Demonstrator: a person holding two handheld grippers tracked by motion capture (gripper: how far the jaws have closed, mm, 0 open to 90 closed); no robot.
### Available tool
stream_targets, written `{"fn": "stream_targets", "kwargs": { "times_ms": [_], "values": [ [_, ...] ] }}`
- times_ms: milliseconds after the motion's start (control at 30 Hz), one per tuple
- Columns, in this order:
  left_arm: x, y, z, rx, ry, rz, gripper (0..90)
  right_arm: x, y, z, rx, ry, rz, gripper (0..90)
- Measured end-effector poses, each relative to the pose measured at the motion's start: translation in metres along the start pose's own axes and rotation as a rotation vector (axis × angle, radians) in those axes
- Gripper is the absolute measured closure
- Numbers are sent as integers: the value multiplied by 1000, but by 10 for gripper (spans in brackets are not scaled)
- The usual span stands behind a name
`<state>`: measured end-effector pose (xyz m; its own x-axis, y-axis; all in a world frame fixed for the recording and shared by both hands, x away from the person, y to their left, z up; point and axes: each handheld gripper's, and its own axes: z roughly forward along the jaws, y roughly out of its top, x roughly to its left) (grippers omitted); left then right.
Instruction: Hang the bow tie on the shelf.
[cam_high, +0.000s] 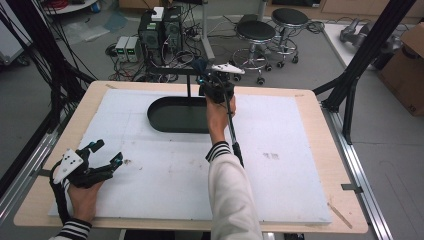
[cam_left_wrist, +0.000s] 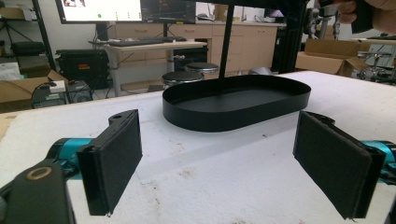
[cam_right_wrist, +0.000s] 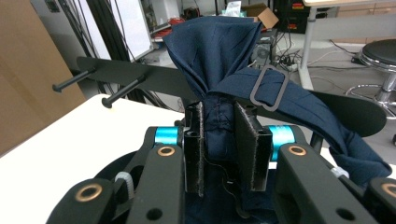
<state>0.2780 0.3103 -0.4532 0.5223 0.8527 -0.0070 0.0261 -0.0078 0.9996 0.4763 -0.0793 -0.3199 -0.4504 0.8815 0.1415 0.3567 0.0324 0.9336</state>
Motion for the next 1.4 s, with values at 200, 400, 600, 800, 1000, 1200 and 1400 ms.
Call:
{"fn": "stream_targets", "kwargs": {
  "times_ms": [200, 400, 600, 800, 1000, 1200, 1400],
  "values": [
    [0, 0, 0, 1, -1, 0, 158, 0, -5, 2, 19, -10, -9, 735],
    [0, 0, 0, 1, 0, 1, 158, 1, -8, 3, 25, -7, -6, 734],
    [0, 0, 0, 2, -1, 1, 158, 2, -7, 1, 15, -9, -11, 734],
    [0, 0, 0, 1, 0, 0, 158, 1, -5, -2, 4, -12, -7, 734],
    [0, 0, 0, 1, 0, 0, 158, 1, -3, -3, -29, -7, 6, 735],
    [0, 0, 0, 0, 2, -6, 159, 1, -2, -4, -36, -2, 10, 735],
    [0, 0, 0, 1, 0, -4, 159, 3, -5, 0, -7, 2, 7, 731]
  ]
}}
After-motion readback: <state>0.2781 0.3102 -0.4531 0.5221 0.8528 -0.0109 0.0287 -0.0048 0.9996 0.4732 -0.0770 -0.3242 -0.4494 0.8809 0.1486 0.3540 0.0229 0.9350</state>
